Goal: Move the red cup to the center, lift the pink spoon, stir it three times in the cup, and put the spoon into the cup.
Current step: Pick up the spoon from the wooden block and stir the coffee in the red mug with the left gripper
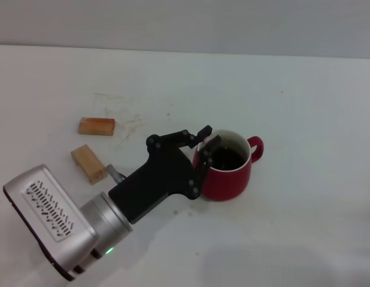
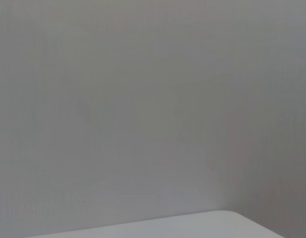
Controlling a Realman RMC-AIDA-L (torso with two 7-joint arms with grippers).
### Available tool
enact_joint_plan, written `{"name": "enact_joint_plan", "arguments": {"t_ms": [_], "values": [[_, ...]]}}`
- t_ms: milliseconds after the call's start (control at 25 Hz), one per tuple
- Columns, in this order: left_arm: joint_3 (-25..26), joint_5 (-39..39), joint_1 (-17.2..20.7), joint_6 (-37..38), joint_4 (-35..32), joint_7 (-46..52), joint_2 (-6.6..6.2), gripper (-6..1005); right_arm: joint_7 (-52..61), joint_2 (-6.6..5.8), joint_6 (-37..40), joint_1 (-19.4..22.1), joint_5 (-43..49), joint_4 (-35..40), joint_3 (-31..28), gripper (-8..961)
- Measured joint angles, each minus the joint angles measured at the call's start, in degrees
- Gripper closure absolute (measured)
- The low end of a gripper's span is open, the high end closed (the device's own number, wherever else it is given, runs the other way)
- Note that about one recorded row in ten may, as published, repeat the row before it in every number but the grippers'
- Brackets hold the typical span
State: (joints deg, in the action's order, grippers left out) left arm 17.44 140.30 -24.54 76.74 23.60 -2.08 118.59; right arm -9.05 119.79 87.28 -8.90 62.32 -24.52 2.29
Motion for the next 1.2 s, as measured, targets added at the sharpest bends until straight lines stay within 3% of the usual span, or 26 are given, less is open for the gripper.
{"name": "enact_joint_plan", "arguments": {"t_ms": [640, 1200], "values": [[-0.62, 1.6, -4.46, -2.88, 2.39, 0.19, 0.54, 811, 0.0, 0.0, -0.07, 0.25, 0.09, -0.09, 0.0, 953], [1.07, 1.85, 1.97, -0.96, 2.5, -2.3, -0.13, 806, 0.0, 0.0, -0.18, -0.06, 0.09, -0.08, -0.01, 953]]}}
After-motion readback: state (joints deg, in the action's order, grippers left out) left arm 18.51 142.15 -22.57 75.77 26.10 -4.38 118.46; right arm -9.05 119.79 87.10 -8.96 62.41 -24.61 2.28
